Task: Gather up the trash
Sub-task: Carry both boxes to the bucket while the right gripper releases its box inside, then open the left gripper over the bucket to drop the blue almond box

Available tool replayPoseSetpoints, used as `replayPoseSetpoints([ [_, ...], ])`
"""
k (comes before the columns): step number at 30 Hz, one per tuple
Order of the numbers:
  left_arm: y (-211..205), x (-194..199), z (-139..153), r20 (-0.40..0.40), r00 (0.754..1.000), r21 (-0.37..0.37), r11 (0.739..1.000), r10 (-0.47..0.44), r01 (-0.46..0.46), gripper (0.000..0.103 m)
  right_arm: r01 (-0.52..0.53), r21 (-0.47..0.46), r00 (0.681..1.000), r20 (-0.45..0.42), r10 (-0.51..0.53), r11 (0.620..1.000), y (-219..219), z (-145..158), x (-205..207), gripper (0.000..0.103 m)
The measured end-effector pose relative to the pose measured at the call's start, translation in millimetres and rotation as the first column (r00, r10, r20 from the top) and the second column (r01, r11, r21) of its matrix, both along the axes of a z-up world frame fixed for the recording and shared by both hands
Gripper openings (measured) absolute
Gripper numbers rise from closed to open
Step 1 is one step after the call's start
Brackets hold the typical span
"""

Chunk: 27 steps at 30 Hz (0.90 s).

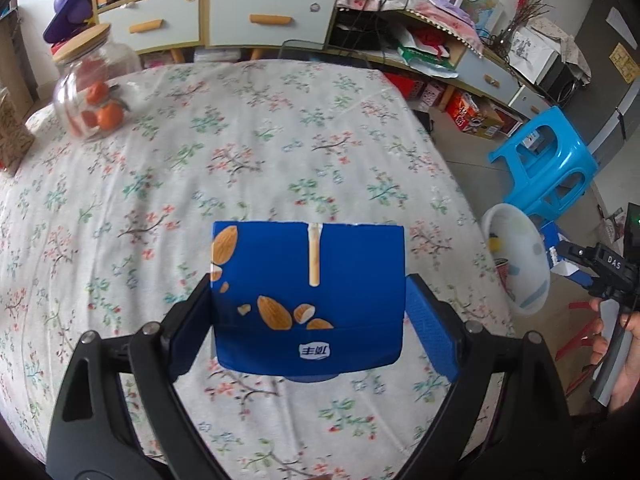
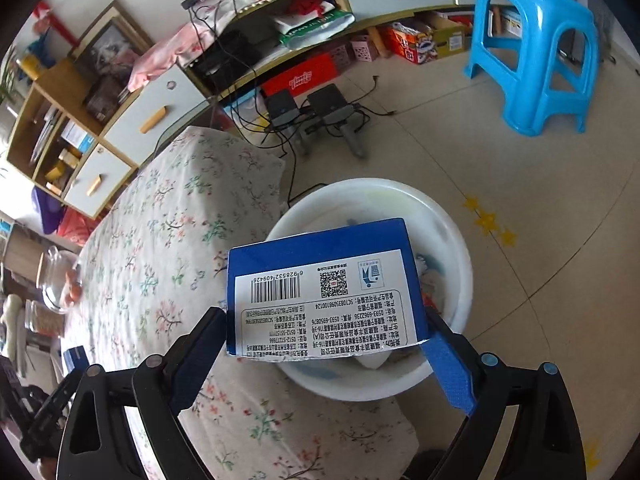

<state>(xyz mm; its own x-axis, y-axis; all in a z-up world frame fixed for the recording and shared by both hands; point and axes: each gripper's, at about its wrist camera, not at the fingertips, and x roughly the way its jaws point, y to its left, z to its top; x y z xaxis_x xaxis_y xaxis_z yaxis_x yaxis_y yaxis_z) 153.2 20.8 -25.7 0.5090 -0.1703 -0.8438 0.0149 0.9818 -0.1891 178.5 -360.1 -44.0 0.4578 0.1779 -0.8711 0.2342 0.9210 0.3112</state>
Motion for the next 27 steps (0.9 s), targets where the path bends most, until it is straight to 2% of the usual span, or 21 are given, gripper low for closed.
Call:
replayPoseSetpoints([
  [6, -39, 8, 6, 0.025, 0.997, 0.048, 0.997, -0.068, 0.067, 0.091, -0.033, -0.012, 0.999, 0.022, 0.033, 0.999, -10, 3, -2, 0.102],
  [13, -99, 22, 3, 0.005, 0.986, 0.06, 0.984, -0.17, 0.169, 0.091, 0.012, -0.056, 1.0, 0.015, -0.012, 0.998, -37, 6, -18, 0.102],
  [19, -167, 30, -4, -0.014, 0.954, 0.07, 0.952, -0.299, 0.299, 0.091, 0.052, -0.091, 0.999, 0.012, -0.052, 0.994, -66, 8, -38, 0.102],
  [27, -232, 40, -13, -0.014, 0.92, 0.058, 0.918, -0.392, 0.392, 0.091, 0.118, -0.104, 0.993, 0.015, -0.117, 0.988, -103, 9, -61, 0.102],
])
